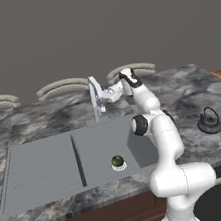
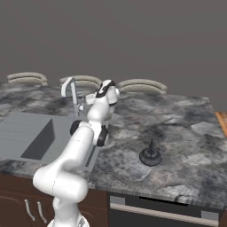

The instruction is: Pick up all produce items and place them in the sink. Turn on the sink faucet to wash them. Then turn the sink off and put them in the tray.

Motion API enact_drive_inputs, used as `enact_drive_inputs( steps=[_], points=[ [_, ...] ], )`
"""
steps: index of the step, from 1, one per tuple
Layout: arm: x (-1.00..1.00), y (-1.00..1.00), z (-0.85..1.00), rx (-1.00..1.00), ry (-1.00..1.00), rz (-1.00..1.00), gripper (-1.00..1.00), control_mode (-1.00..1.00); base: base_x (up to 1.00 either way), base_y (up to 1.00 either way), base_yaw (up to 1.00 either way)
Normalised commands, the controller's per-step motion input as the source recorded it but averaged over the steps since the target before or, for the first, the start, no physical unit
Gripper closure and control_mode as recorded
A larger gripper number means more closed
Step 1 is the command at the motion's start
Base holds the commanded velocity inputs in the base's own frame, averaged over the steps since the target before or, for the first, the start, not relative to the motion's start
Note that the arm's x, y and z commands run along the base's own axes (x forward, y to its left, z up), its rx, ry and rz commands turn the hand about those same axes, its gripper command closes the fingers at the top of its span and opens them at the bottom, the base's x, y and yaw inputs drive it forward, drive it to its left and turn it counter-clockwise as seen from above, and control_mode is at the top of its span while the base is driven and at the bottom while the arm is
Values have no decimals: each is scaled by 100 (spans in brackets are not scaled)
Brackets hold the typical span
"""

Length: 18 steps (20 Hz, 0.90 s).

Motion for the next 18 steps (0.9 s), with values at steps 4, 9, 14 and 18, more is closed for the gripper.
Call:
enact_drive_inputs(
  steps=[4, 9, 14, 18],
  points=[
    [-11, -8, 2, 1, -4, 1, -100, -100, 0, 0, 0],
    [-2, -4, 38, 3, -1, 0, -100, -100, 0, 0, 0],
    [-3, -11, 50, 2, 0, 0, -100, -100, 0, 0, 0],
    [-27, -29, 32, 0, -1, -5, -100, -100, 0, 0, 0]
  ],
)
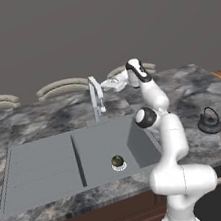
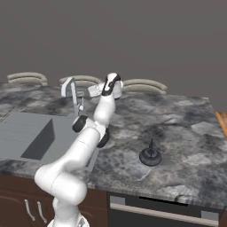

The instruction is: Pick up all produce items and place them in the sink. Turn on the sink faucet to wash them. Then turn the sink off and put them in the tray.

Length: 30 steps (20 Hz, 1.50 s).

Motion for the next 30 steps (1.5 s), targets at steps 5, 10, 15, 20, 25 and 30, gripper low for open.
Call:
enact_drive_inputs(
  steps=[5, 10, 15, 20, 25, 30],
  points=[
    [-59, -34, 4, 0, 0, -23, -100, -100, 0, 0, 0],
    [-85, -35, 0, 0, 0, -31, -100, -100, 0, 0, 0],
    [-99, -21, 0, 0, 0, -32, -100, -100, 0, 0, 0],
    [-99, -2, 0, 0, 1, -36, -100, -100, 0, 0, 0],
    [-79, 10, 0, -1, 11, -38, -100, -100, 0, 0, 0],
    [-81, 31, -20, -17, 6, -28, -100, -100, 0, 0, 0]
  ],
)
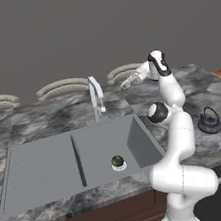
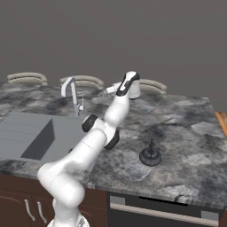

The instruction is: Pick up all produce items and place them in the sink. Turn on the sink faucet to wash them. Then turn the sink off and put them in the tray.

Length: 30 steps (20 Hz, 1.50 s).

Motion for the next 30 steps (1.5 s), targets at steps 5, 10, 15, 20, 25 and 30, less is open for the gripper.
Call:
enact_drive_inputs(
  steps=[5, 10, 15, 20, 25, 30],
  points=[
    [-86, 47, -21, -22, 1, -15, -100, -100, 0, 0, 0],
    [-98, 26, -12, -15, 0, -12, -100, -100, 0, 0, 0],
    [-100, 17, 0, -8, 0, -19, -100, -100, 0, 0, 0],
    [-100, 10, 0, -5, -1, -23, -100, -100, 0, 0, 0],
    [-100, 0, 2, -3, -6, -24, -100, -100, 0, 0, 0],
    [-100, 0, 32, -12, -15, -23, -100, -100, 0, 0, 0]
  ],
)
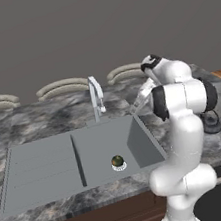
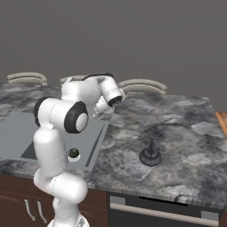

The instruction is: Pick up all produce items and place them in the sink. Turn on the sink faucet to wash them. Then turn the sink off and put them in the tray.

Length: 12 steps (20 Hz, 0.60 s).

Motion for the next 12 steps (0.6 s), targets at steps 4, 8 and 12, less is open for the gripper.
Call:
enact_drive_inputs(
  steps=[4, 8, 12],
  points=[
    [-100, 1, 33, -19, -13, -23, -100, -100, 0, 0, 0],
    [-96, 0, 10, -20, -3, -28, -100, -100, 0, 0, 0],
    [-81, 2, 0, -20, 0, -34, -100, -100, 0, 0, 0]
  ],
)
